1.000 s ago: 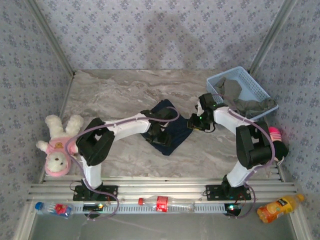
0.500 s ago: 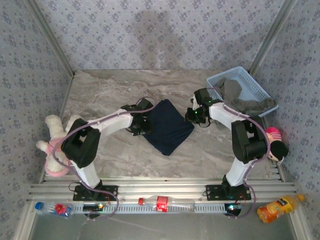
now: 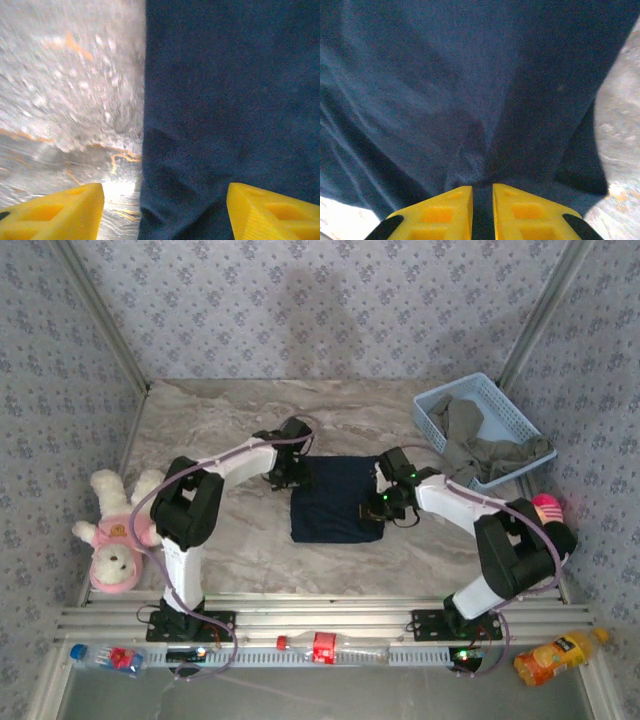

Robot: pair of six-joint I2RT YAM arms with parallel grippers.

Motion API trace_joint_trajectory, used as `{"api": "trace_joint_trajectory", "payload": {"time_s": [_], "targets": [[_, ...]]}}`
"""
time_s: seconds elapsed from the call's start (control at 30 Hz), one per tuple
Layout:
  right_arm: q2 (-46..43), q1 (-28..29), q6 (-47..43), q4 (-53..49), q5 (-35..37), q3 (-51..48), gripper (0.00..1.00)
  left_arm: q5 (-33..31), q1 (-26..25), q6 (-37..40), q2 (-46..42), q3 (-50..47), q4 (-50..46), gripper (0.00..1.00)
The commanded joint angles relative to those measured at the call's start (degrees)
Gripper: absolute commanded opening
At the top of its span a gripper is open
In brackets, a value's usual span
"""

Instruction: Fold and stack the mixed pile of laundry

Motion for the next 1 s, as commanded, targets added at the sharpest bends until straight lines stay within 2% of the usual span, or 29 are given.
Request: {"api": "trace_joint_trajectory", "payload": {"time_s": [0.0, 0.17, 0.23, 0.33, 0.43, 0.6, 0.73, 0.83, 0.97], "targets": [[-3.31, -2.42, 1.03, -2.23, 0.17, 4.39, 0.22, 0.41, 0.03, 4.08, -5.76, 3.88, -6.97, 0.69], [1.98, -4.14, 2.58, 3.07, -4.12, 9.54, 0.21, 7.94, -2.18, 0.37, -13.54, -3.74, -1.24, 0.65], [5.86, -4.16, 4.35, 5.65, -5.78, 10.19, 0.20, 10.74, -3.23, -3.15, -14.77, -8.63, 5.16, 0.63], [10.24, -4.97, 6.91, 9.05, -6.37, 9.43, 0.20, 12.46, -4.62, -7.78, -13.60, -13.73, 9.91, 0.62], [13.28, -7.31, 9.56, 11.06, -5.25, 7.36, 0.22, 12.14, -6.99, -9.59, -11.90, -17.27, 12.82, 0.62], [16.19, -11.91, 10.06, 13.27, -6.69, 5.24, 0.25, 9.86, -8.25, -8.88, -7.49, -20.01, 10.34, 0.61], [12.36, -12.10, 7.87, 9.84, -6.98, 6.53, 0.37, 6.84, -7.96, -5.64, -7.50, -17.77, 4.35, 0.62], [6.13, -11.86, 4.26, 5.26, -5.56, 6.57, 0.50, 5.31, -8.12, -3.65, -9.88, -13.66, -0.48, 0.67], [-2.37, -10.02, 2.74, -2.06, -4.00, 4.51, 0.51, 4.95, -9.47, -2.84, -13.81, -9.90, -5.17, 0.71]]}}
